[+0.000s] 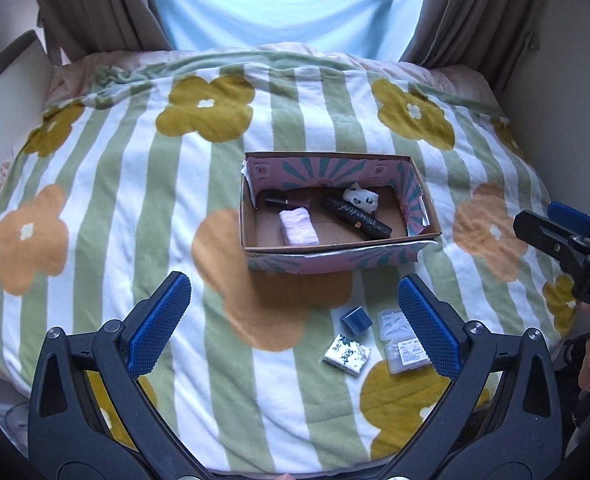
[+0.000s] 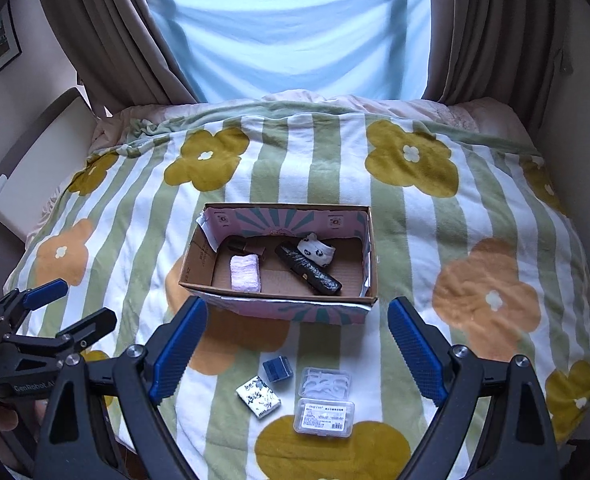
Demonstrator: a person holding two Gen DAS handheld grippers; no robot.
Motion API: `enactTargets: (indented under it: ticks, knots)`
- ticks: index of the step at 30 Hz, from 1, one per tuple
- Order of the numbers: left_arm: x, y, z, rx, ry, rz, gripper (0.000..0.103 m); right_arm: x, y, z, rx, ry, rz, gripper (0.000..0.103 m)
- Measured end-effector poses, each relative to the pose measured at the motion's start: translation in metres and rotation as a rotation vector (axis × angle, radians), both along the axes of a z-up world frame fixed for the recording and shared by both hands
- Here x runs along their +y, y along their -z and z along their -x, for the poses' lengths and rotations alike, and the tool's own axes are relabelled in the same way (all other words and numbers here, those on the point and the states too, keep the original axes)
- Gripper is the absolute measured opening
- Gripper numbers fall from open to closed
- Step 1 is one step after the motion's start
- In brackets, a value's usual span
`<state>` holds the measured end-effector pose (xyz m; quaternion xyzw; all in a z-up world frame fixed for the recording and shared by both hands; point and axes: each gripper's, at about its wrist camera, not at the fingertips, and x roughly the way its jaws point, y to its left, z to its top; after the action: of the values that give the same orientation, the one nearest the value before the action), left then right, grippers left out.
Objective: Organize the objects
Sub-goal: 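Lift both tools out of the box and back away, then move both tools toward the blue cube, white packet and clear cases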
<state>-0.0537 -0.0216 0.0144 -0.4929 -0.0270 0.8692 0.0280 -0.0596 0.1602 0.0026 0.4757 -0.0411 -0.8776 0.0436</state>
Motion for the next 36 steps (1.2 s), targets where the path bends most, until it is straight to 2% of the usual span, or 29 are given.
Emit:
enactTargets:
  ticks: [4,11,15,20,24,30,36]
  knots:
    - [-0.006,-0.003,-0.032,0.021,-0.016,-0.022,0.103,0.003,0.004,-0.026,0.008,0.019,-0.004,0.090]
    - [-0.007,0.000,-0.053,0.012,0.008,-0.027,0.103,0.013,0.008,-0.050,0.018,0.040,0.013,0.090]
    - [-0.006,0.001,-0.054,0.014,0.021,-0.031,0.103,0.018,0.017,-0.055,-0.008,0.068,0.016,0.090]
    - [0.000,0.005,-0.052,0.004,0.042,-0.030,0.103,0.022,0.025,-0.065,0.005,0.083,0.027,0.096]
    - [0.004,0.013,-0.050,-0.017,0.063,-0.028,0.103,0.022,0.031,-0.071,0.025,0.082,0.022,0.096]
    - [0.012,0.030,-0.047,-0.063,0.107,-0.042,0.103,0.020,0.048,-0.080,-0.013,0.066,-0.014,0.096]
    - [0.023,0.059,-0.038,-0.122,0.168,-0.056,0.103,0.020,0.081,-0.090,-0.059,0.045,-0.030,0.096]
